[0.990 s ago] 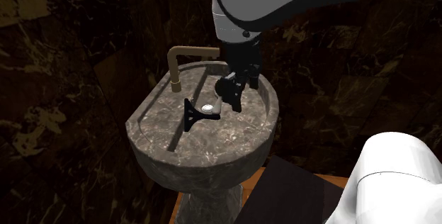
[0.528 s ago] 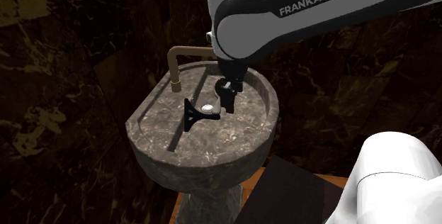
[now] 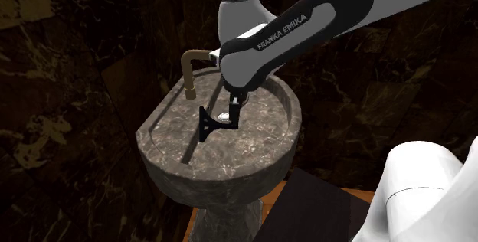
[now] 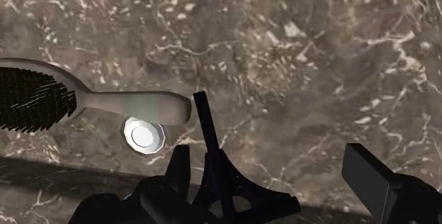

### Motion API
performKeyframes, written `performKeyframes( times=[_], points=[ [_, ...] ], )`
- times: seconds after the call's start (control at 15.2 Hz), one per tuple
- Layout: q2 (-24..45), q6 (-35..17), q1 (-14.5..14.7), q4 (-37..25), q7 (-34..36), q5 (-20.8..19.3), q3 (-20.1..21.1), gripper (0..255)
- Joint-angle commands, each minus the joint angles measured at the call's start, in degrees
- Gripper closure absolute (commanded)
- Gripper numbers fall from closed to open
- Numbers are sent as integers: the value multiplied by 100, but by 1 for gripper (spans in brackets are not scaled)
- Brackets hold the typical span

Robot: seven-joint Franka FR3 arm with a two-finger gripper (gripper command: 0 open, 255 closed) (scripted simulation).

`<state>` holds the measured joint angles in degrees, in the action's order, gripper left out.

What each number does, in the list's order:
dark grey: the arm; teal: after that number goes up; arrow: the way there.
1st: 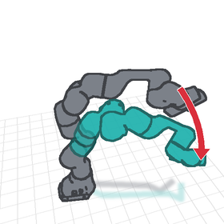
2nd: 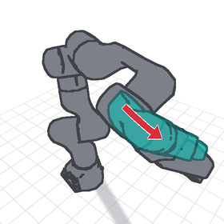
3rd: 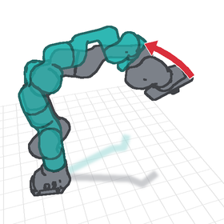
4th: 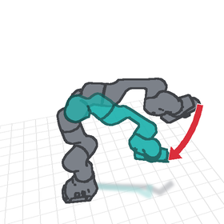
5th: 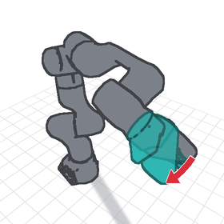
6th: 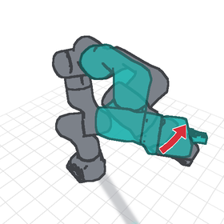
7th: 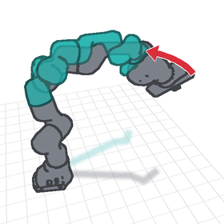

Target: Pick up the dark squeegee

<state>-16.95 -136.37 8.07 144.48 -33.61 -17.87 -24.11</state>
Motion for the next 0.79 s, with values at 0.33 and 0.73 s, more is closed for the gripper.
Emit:
performKeyframes(
  times=[0.33,0.73],
  points=[
    [1671,-1546,539,-572,-2383,1465,-581,0],
    [2245,-2058,489,-606,-3032,2171,-463,0]
  ],
)
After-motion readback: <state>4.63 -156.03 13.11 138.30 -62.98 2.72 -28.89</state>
